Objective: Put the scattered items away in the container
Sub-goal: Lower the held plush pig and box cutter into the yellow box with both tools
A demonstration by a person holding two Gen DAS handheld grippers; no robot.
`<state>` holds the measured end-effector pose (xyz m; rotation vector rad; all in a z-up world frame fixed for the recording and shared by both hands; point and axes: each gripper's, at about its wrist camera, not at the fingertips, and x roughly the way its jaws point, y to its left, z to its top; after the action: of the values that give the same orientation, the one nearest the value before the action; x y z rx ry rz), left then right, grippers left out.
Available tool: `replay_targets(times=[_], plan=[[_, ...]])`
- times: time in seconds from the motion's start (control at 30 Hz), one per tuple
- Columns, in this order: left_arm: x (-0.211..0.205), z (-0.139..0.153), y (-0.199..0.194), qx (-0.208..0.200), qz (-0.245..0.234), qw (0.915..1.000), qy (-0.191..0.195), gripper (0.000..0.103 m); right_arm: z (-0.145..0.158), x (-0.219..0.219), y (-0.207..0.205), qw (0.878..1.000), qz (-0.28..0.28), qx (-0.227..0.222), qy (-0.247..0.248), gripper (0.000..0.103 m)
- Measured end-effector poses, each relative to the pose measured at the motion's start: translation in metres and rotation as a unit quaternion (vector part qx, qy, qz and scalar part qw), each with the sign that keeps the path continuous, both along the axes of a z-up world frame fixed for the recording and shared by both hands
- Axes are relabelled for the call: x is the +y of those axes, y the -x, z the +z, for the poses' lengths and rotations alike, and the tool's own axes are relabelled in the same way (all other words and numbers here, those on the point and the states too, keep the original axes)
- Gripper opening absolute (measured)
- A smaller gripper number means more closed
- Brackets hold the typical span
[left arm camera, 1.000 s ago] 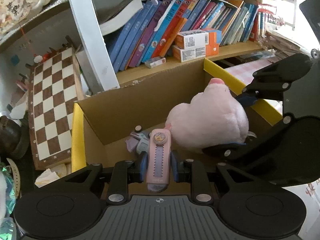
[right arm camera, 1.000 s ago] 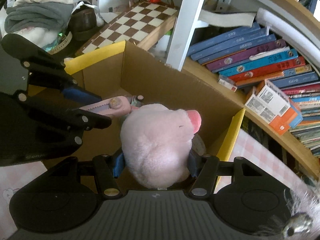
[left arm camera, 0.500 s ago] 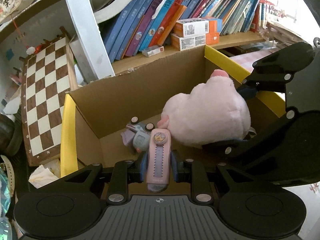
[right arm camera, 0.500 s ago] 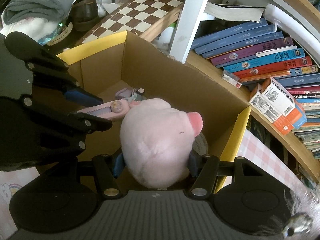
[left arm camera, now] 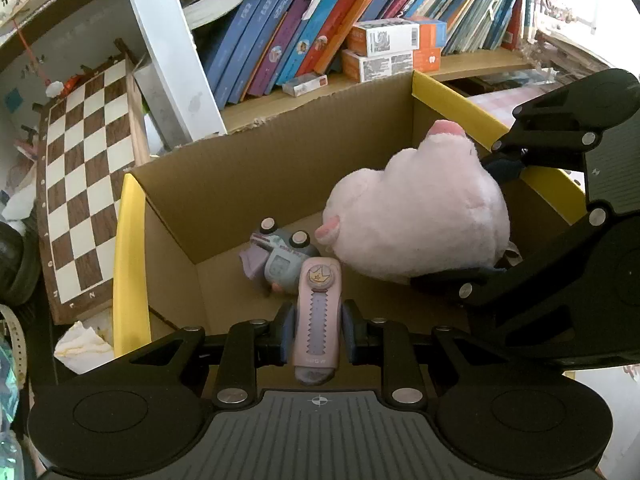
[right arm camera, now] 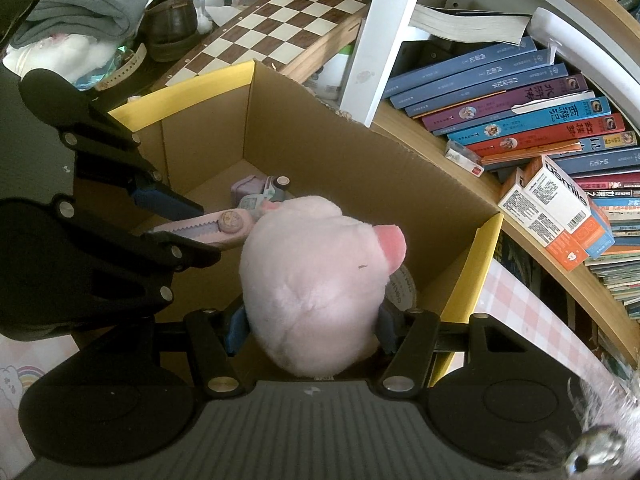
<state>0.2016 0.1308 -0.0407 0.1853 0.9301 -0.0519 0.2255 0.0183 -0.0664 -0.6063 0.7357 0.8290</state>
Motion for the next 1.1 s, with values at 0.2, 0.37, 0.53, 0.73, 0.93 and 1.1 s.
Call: replay_targets(times=[0.2,0.37,0.53,0.73,0.93,1.1], plan=[[0.0007,0.0005,-0.0009,0.002,0.0,1.0,0.001,0.024,-0.0001,0.0003,0.0002,1.0,0.0,0.0,0.0,0.059],[0.0008,0.0004,-0.0014,0.002,0.0,1.0,0.0,0.024,-0.0001,-0.0008,-0.0001,1.0,0.001,0.0,0.0,0.059],[0.0008,0.0001,-0.0019,0.002,0.001,1.0,0.0,0.024,-0.0004,0.0002,0.0004,1.0,-0.001,-0.001,0.0,0.059],[0.0007,-0.0001,-0.002,0.004,0.003,1.0,0.0,0.024,-0.0003,0.0005,0.0004,1.0,-0.002,-0.001,0.0,0.059],[0.0005,-0.0006,-0.0018,0.004,0.006,1.0,-0.001,0.024,-0.0003,0.001,0.001,1.0,-0.003,-0.001,0.0,0.06],[0.0001,-0.0007,-0.0017,0.005,0.007,1.0,-0.001,0.024,-0.0003,0.0005,0.0011,1.0,-0.002,-0.001,0.0,0.06]])
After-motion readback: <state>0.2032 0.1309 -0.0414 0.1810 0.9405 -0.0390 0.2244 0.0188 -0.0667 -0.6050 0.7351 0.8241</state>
